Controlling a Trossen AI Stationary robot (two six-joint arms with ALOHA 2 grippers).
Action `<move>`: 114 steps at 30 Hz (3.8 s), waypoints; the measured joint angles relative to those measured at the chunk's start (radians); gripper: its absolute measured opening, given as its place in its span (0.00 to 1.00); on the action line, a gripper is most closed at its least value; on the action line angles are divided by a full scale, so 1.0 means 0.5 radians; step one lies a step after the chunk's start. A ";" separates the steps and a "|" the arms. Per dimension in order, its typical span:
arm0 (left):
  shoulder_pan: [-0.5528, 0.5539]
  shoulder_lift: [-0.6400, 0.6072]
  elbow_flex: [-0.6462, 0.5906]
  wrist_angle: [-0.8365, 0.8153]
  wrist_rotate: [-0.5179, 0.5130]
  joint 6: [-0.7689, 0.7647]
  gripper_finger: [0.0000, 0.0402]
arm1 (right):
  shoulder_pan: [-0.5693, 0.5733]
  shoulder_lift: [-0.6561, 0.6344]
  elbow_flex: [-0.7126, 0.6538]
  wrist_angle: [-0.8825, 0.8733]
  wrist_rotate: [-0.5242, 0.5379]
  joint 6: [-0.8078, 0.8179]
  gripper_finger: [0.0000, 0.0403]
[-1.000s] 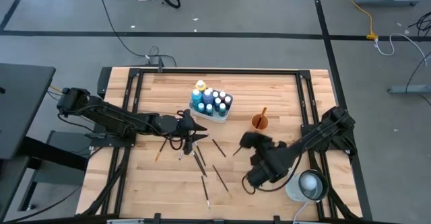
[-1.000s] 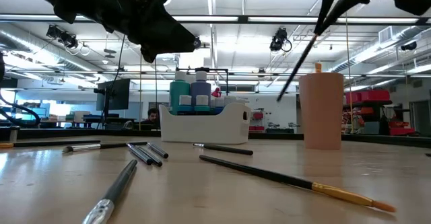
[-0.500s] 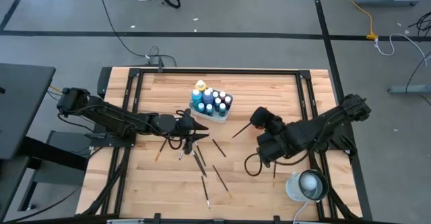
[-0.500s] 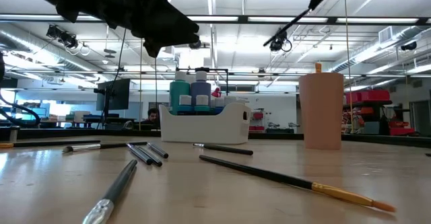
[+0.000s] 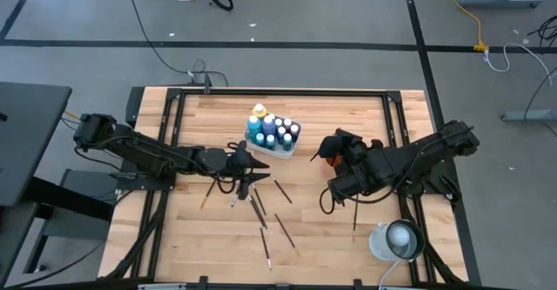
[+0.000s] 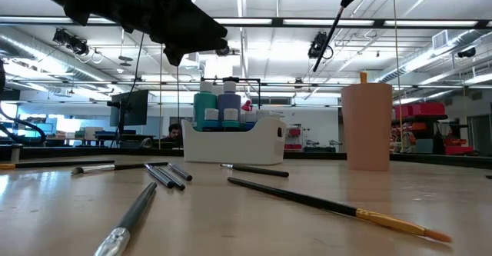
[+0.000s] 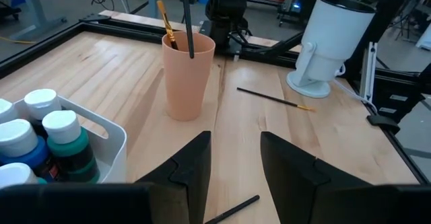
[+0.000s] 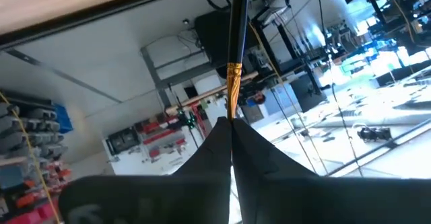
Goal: Pick & Place Paint Supplies
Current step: Put the gold paintbrush into the cup
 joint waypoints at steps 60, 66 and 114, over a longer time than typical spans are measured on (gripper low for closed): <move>-0.001 0.013 0.000 0.087 -0.053 -0.109 0.34 | -0.033 -0.638 -1.091 1.081 -0.393 -0.287 0.13; -0.001 0.013 0.000 0.085 -0.053 -0.080 0.34 | -0.026 -0.638 -1.091 1.459 -0.526 0.170 0.12; -0.002 0.012 0.000 0.025 -0.044 -0.015 0.34 | 0.063 -0.033 -1.091 1.330 -2.626 2.429 0.36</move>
